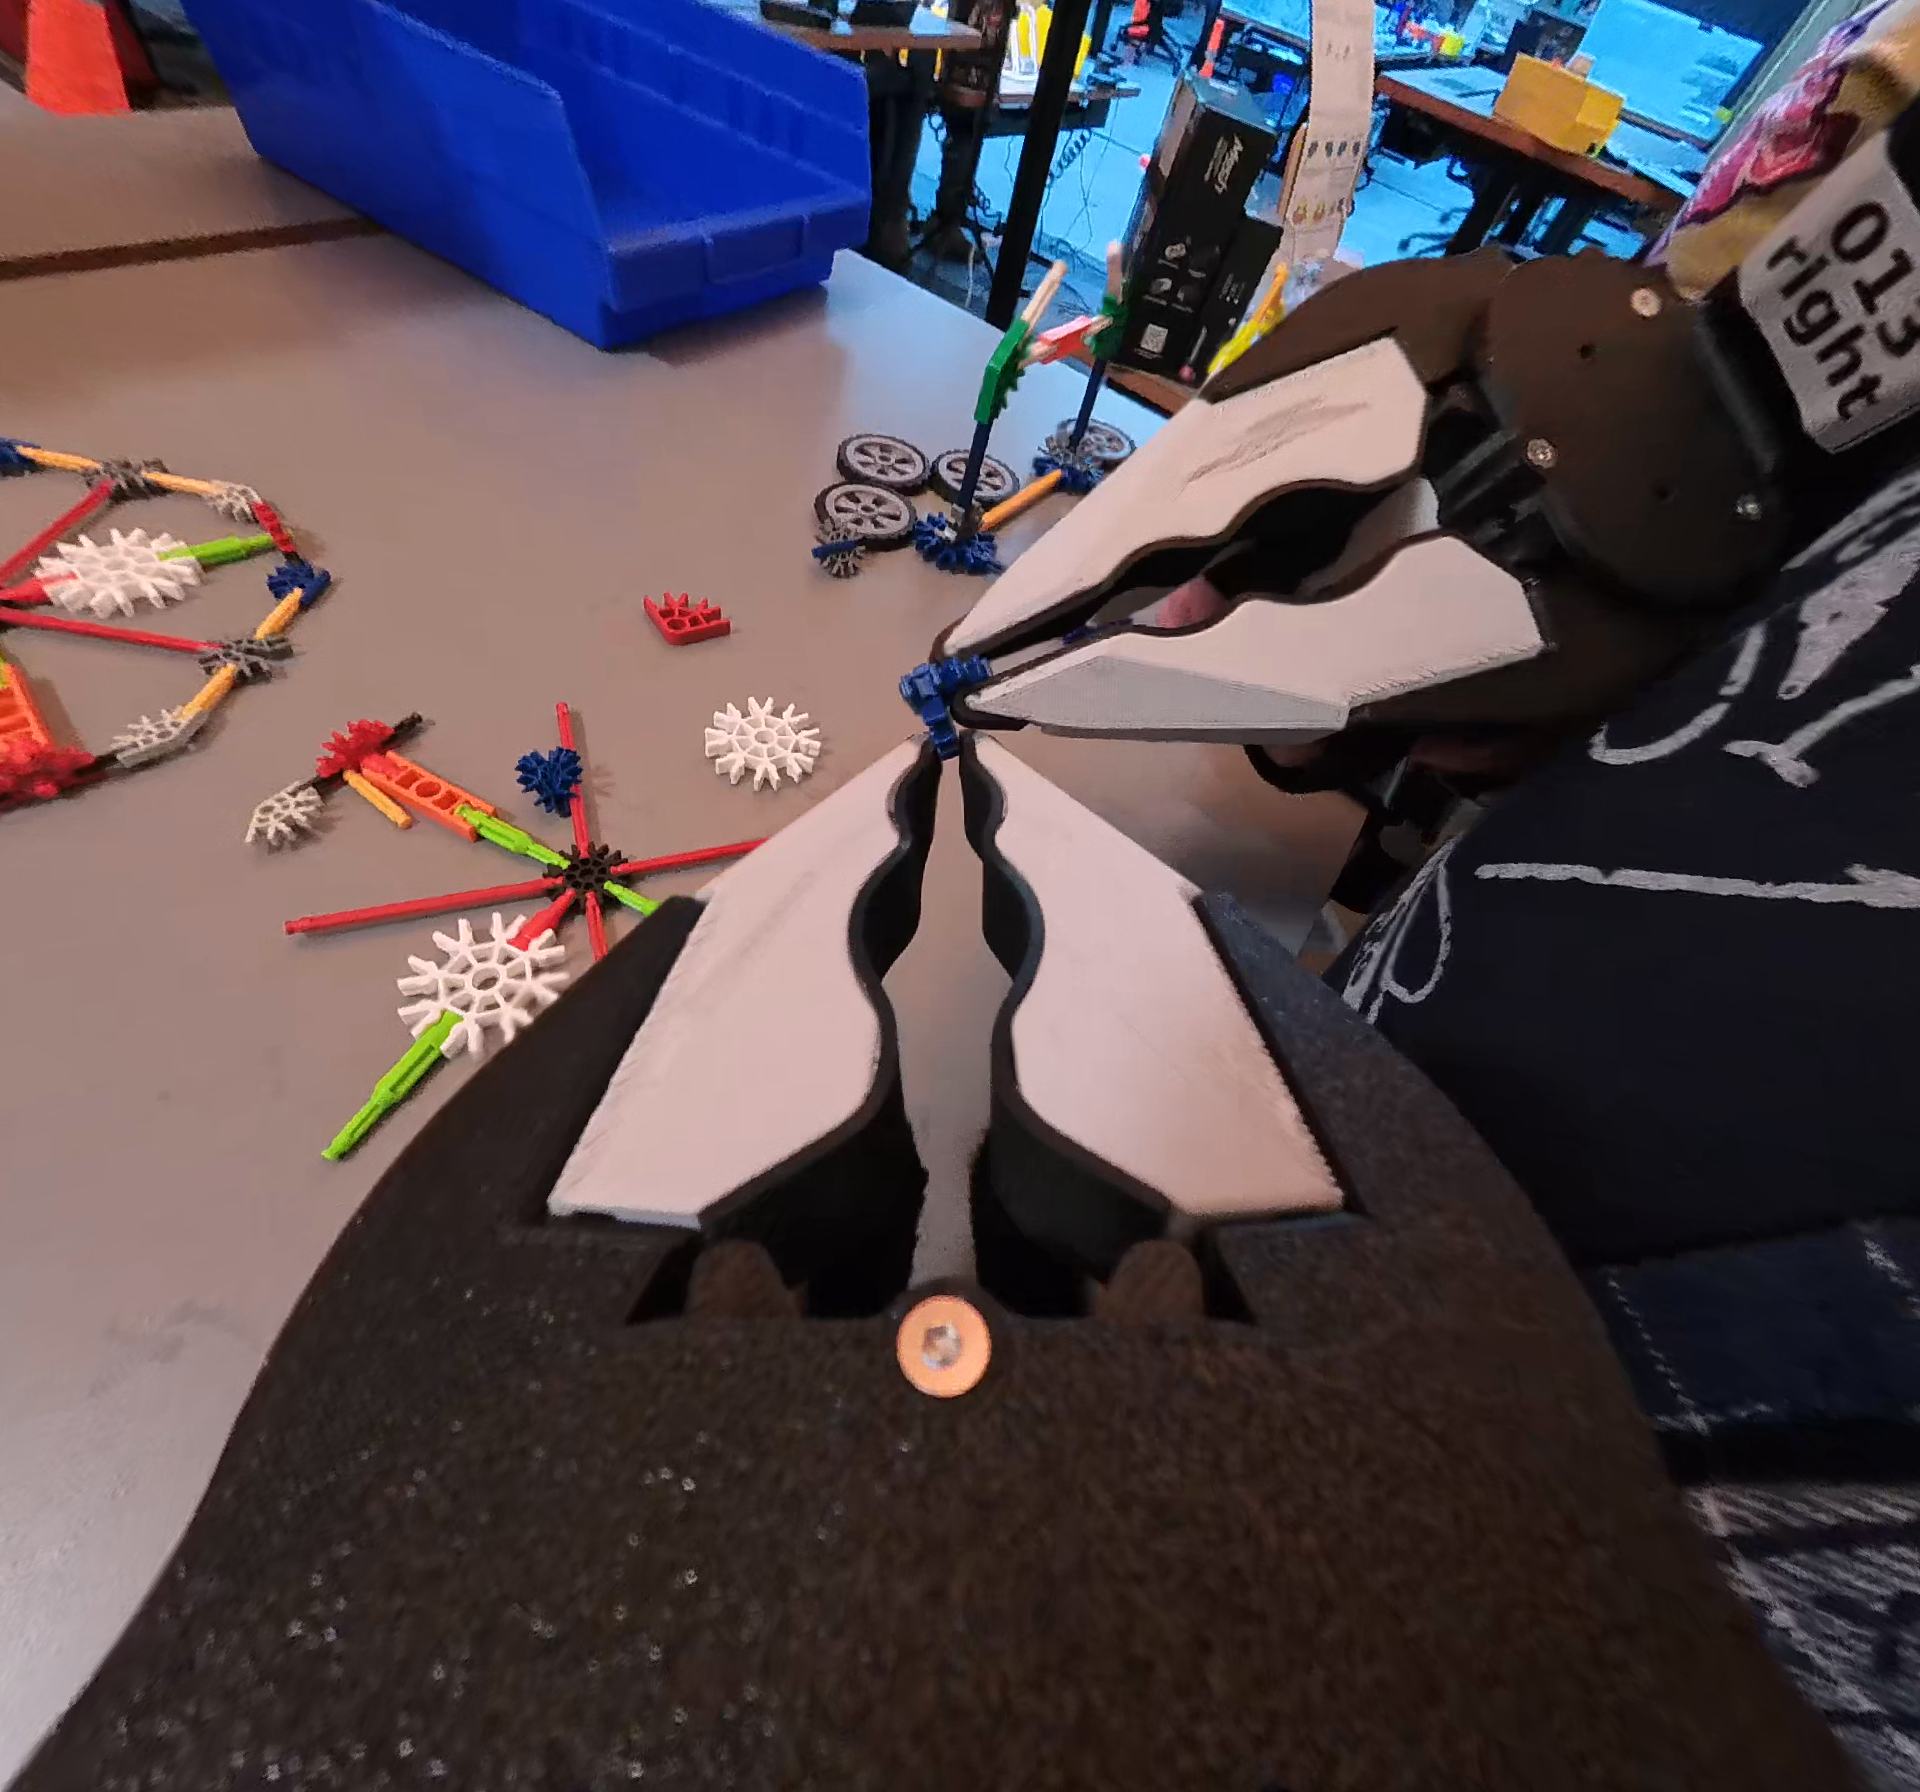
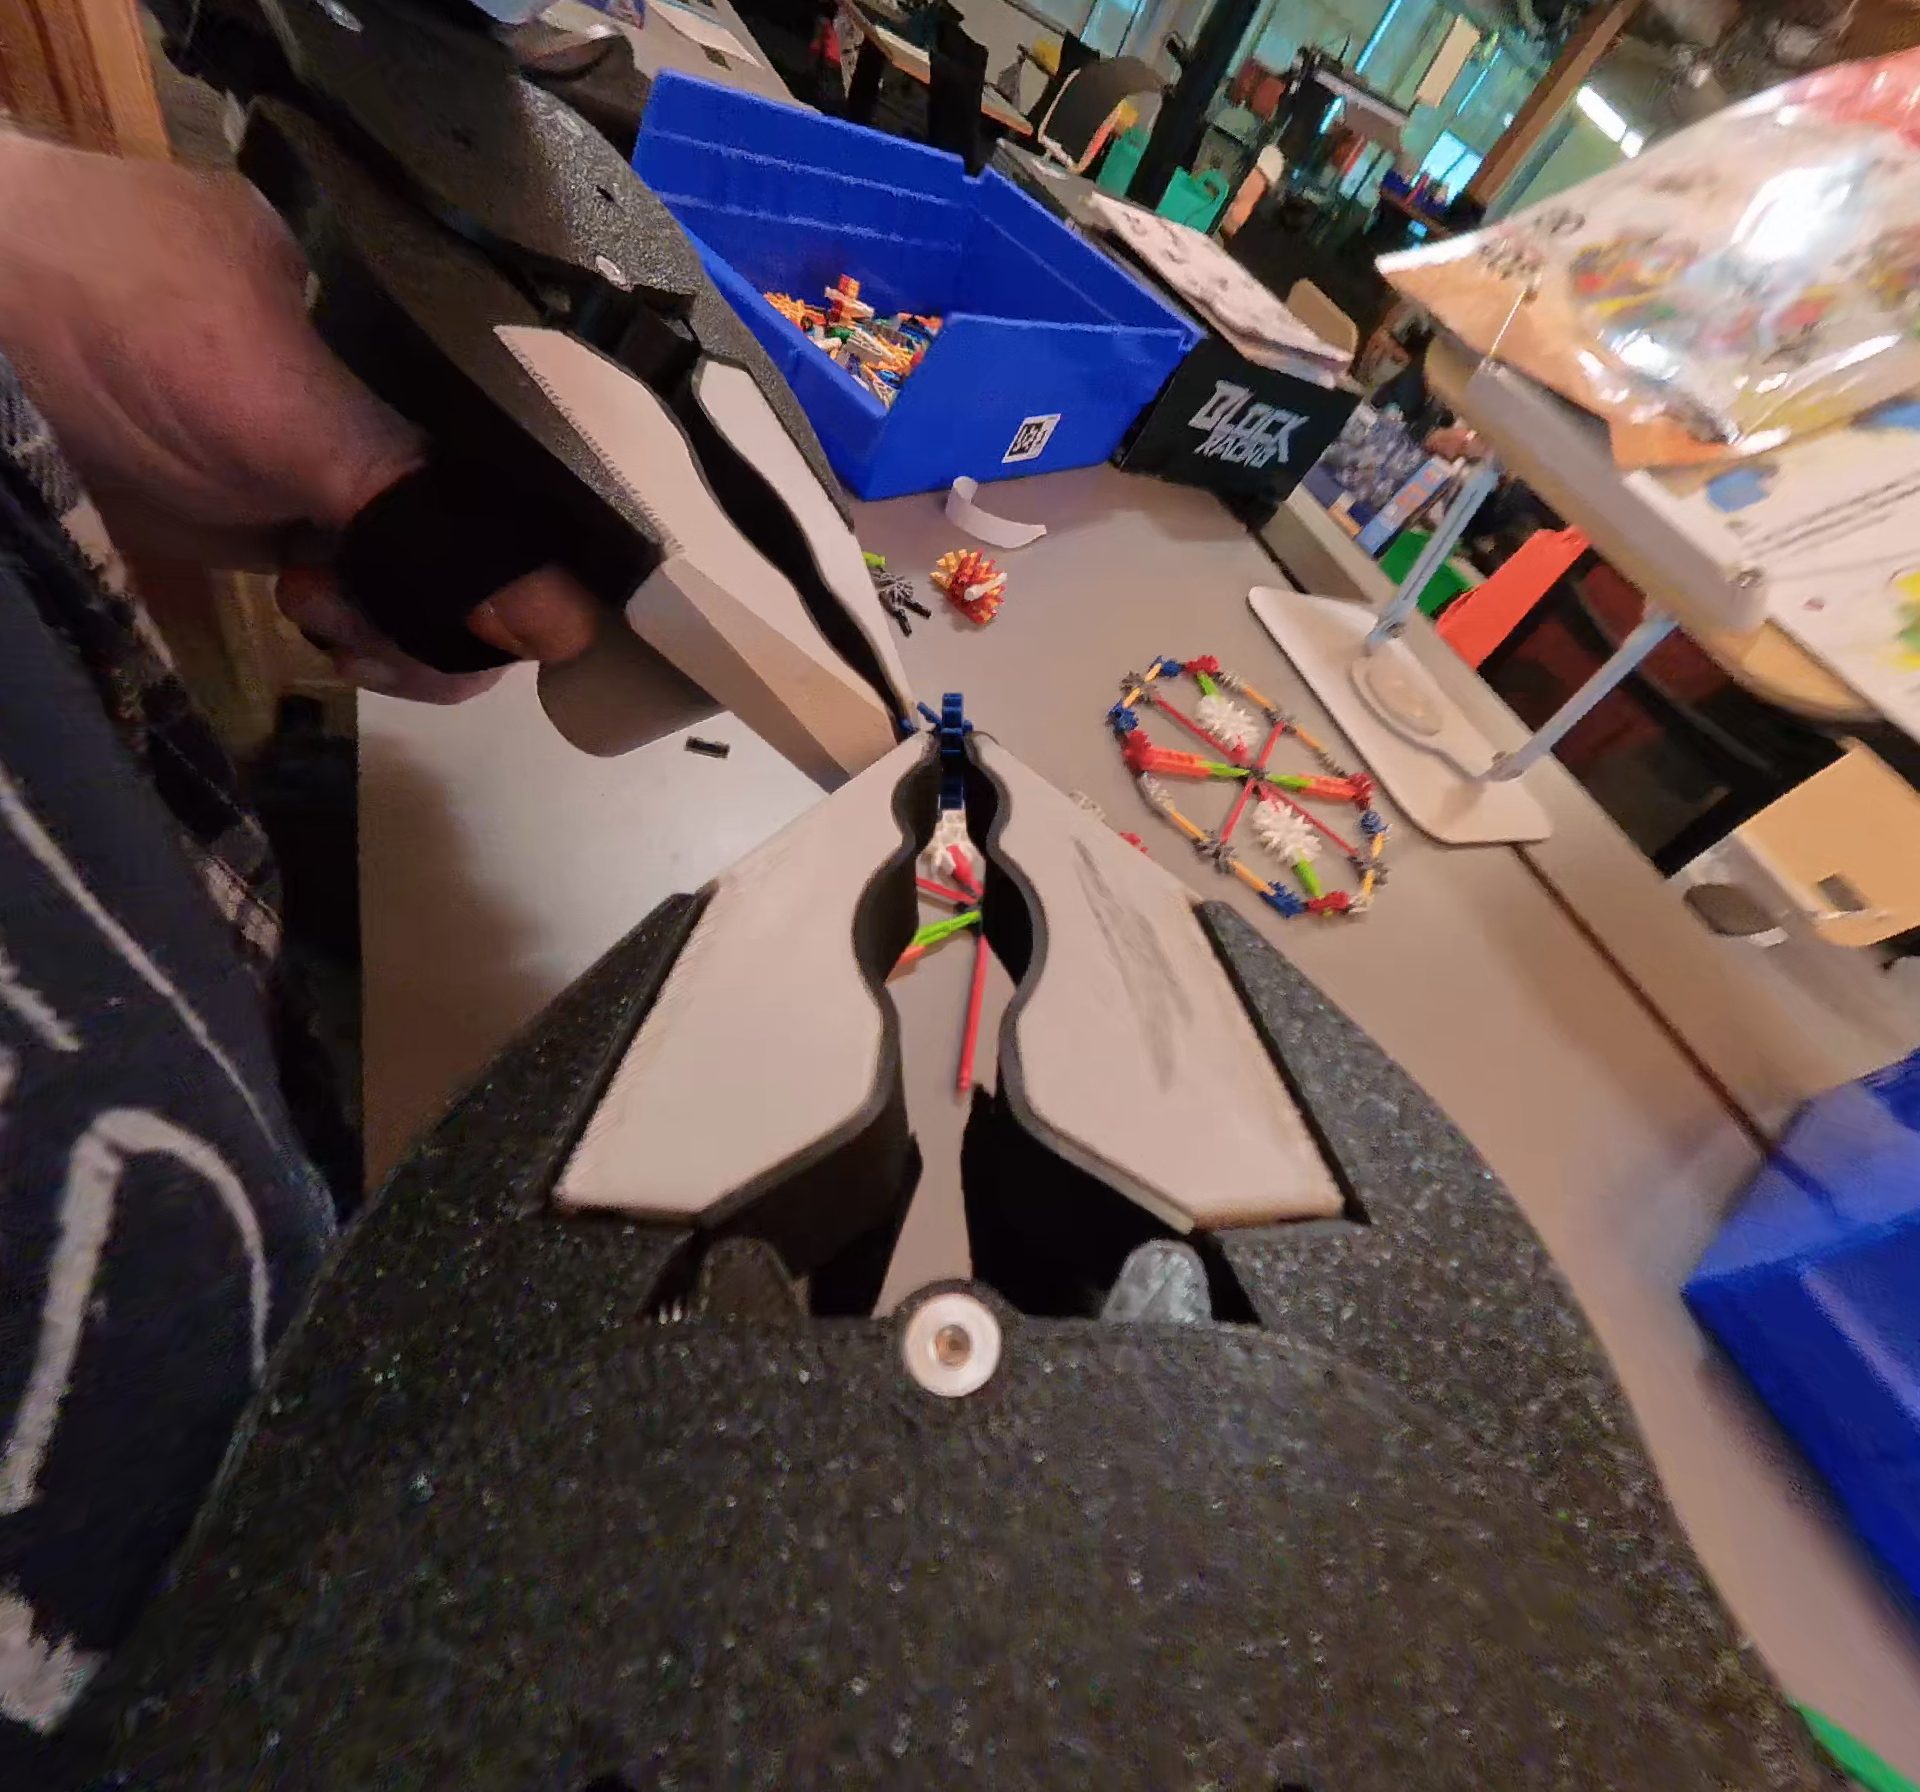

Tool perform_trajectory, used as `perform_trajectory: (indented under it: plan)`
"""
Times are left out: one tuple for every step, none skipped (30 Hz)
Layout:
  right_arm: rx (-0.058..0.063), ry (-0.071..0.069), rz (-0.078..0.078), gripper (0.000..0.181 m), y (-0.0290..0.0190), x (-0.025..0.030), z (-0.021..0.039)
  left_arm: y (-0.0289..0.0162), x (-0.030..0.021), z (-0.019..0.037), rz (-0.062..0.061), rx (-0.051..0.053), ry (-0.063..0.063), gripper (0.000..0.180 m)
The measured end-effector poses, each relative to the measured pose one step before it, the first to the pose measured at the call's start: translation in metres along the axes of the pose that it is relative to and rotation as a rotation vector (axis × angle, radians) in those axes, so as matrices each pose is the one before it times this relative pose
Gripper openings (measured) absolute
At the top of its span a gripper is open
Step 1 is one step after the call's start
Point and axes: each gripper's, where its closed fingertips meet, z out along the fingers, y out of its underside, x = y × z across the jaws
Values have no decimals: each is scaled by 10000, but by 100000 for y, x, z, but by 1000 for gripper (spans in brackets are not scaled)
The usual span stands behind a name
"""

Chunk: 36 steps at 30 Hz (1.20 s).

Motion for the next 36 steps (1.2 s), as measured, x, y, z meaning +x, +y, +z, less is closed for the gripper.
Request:
perform_trajectory:
  plan:
    - [91, 63, -186, 2, -230, 49, -69, -213, 35, -80, 199, 112, -81, 2]
    - [62, 34, -97, 2, -138, 67, -27, -115, -54, -52, 217, 31, -139, 1]
    - [75, 7, 89, 3, -123, 76, -24, -155, -134, -79, 289, 29, -218, 1]
    - [150, -20, 307, 3, -221, 92, -76, -344, -154, -138, 439, 98, -277, 1]
    - [179, -98, 488, 4, -269, 82, -108, -324, -140, -125, 477, 28, -275, 1]
    - [123, -200, 600, 6, -194, 40, -90, -259, -186, -100, 581, -22, -303, 1]
    - [128, -217, 619, 7, -174, 73, -89, -237, -114, -96, 686, -51, -267, 1]
    - [203, -224, 797, 12, -269, 180, -132, -229, -51, -87, 768, -50, -242, 1]
    - [263, -312, 1119, 18, -352, 251, -147, -196, -58, -54, 529, -41, -173, 1]
    - [180, -457, 1280, 23, -291, 162, -68, -254, -132, -56, 365, 21, -169, 1]
    - [12, -491, 1130, 27, -92, 65, 16, -158, -104, -36, 476, -24, -154, 1]
    - [-42, -352, 800, 31, -6, 137, 8, -59, -171, -32, 520, -78, -176, 1]
    - [-20, -235, 481, 33, -6, 98, -35, -85, -237, -28, 437, -45, -166, 1]
    - [-59, -269, 327, 33, 34, -125, 1, -91, -115, -11, 449, -35, -69, 1]
    - [-54, -248, 224, 32, 0, -240, 32, -9, -30, 35, 506, -104, -51, 1]
    - [-89, -95, 70, 28, 60, -154, 106, -145, -74, 0, 461, -20, -96, 0]
    - [-207, -87, -41, 27, 256, -204, 173, -225, -43, -11, 277, 55, -32, 0]
    - [-112, -99, -52, 24, 147, -213, 115, -17, -77, 27, 245, -51, -28, 0]
    - [82, 8, 30, 24, -141, 5, -33, -9, -51, 17, 313, -12, -22, 0]
    - [68, 2, 46, 22, -131, 15, -75, -15, -137, 0, 266, -22, -65, 1]
    - [56, 15, -16, 21, -136, -3, -86, -112, -104, -32, 172, 35, -12, 0]
    - [40, 45, -68, 21, -106, -1, -58, -58, -97, 4, 146, -4, -9, 0]
    - [27, 30, -60, 21, -84, -27, -25, -91, -96, -5, 186, 23, -36, 0]
    - [11, -18, -11, 21, -72, -60, -15, -106, -63, -15, 138, 42, -2, 0]
    - [95, 28, -1, 21, -182, 36, -60, -72, -22, -1, 90, 45, 34, 1]
    - [70, 9, 8, 22, -131, 29, -28, -55, -46, 5, 90, 41, 18, 1]
    - [8, -65, 45, 23, -30, -58, 26, -85, -5, 3, 96, 57, 40, 1]
    - [-9, -60, 62, 23, 22, -35, 43, -41, 67, 6, 72, 22, 85, 1]
    - [2, -42, 47, 23, 11, -3, 28, -42, -12, 0, 56, 29, 13, 1]
    - [67, -21, 28, 23, -78, 4, -22, -14, -21, 15, 76, 11, 7, 1]
    - [65, -44, 40, 23, -94, -42, -35, 24, -26, 0, 86, 3, 2, 1]
    - [11, -98, 62, 23, -29, -98, -21, 20, -56, -23, 40, 14, 7, 1]
    - [44, -47, 29, 22, -79, -36, -48, -62, -41, -36, 28, 61, 7, 1]
    - [9, -6, -16, 21, -7, 20, -41, -1, 6, 5, 27, 9, 24, 1]
    - [2, 2, -30, 21, -9, 16, -21, -2, 18, 26, 55, 4, 0, 1]
    - [45, -26, 27, 21, -71, -7, -27, -62, -25, 16, 32, 35, -22, 1]
